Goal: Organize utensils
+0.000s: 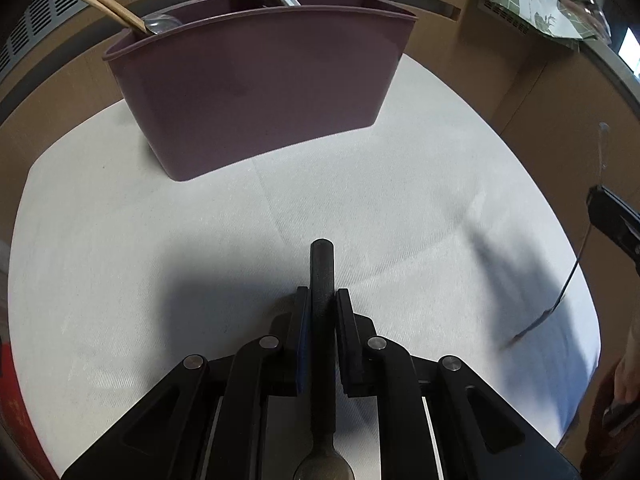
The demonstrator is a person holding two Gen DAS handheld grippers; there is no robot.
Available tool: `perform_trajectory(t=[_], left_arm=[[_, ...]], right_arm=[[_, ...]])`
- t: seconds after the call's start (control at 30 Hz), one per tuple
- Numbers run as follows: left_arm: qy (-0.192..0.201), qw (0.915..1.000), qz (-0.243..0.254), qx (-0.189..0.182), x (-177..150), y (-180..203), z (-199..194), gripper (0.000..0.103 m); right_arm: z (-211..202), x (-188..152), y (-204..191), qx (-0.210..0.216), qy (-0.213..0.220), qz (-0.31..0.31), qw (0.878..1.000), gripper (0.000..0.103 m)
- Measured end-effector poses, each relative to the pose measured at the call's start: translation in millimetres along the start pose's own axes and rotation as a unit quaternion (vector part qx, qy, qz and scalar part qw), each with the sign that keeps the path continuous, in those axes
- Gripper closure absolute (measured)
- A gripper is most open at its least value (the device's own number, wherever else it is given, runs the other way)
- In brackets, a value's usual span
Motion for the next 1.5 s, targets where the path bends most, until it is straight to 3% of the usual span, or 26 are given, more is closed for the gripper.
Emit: perform_trajectory(t=[0.07,0.17,0.33,0.4,0.47,0.53,0.67,0.7,0.73,0.8,0.9,0.93,1.0,1.13,1.3,1.5], left_arm=[[0.018,0.9996,-0.018,-0.014,4,-5,-7,0.091],[0.076,0.9948,-0.054,-0.039,10,-10,-39,0.091],[0.205,0.9754,-0.071,-0.042,22,-15,-112,0.091],[0.258,0.9624,-0.077,-0.038,35,-17,-139,0.091],[0.325,0.9397,-0.093,-0.050,58,-24,-170,0.091],[0.413,0.9023,-0.110,-0.053,86,-31,-202,0.091],[0.533,0.8365,-0.122,-0.040,125,-44,-225,0.091],[0.546,0.8286,-0.121,-0.022,137,-48,-220,0.091],[0.551,0.8259,-0.120,-0.006,141,-51,-216,0.091],[0.542,0.8312,-0.126,0.003,147,-60,-205,0.091],[0.508,0.8505,-0.138,0.005,142,-80,-188,0.091],[0.497,0.8556,-0.144,0.003,135,-86,-184,0.091],[0.474,0.8665,-0.156,-0.005,119,-91,-175,0.091],[0.453,0.8766,-0.162,0.001,87,-88,-162,0.091],[0.420,0.8941,-0.154,0.016,58,-87,-156,0.091],[0.378,0.9073,-0.185,0.002,25,-102,-142,0.091]], right_arm=[[-4,3,-1,0.000,0.006,-0.001,1.000,0.098],[-8,6,0,0.000,0.015,-0.003,1.000,0.098],[-8,15,-1,0.002,0.022,0.002,1.000,0.100],[-9,25,-2,0.002,0.032,0.002,0.999,0.101],[-15,52,-3,0.001,0.057,-0.003,0.998,0.101],[-27,94,-9,0.004,0.103,-0.020,0.994,0.101],[-45,168,-21,-0.007,0.196,-0.050,0.979,0.101],[-44,179,-22,-0.006,0.205,-0.052,0.977,0.101],[-40,190,-22,0.000,0.205,-0.053,0.977,0.101],[-25,190,-22,0.021,0.172,-0.060,0.983,0.097],[20,155,-20,0.083,0.050,-0.081,0.992,0.093],[39,130,-19,0.107,0.001,-0.083,0.991,0.090],[62,94,-17,0.122,-0.055,-0.089,0.987,0.081],[109,31,-21,0.122,-0.142,-0.107,0.976,0.081],[139,3,-28,0.101,-0.201,-0.161,0.961,0.081],[84,-18,3,0.098,-0.165,-0.129,0.973,0.081]])
Point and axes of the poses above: each gripper's, at about its wrist camera, not at the fingertips, and z roughly the way its jaws point, y to its right, x to its top, the point moved 3 cm from there along z, roughly the way its jaws point, and after that the axes turned 8 degrees about y, right-handed, at the moved point
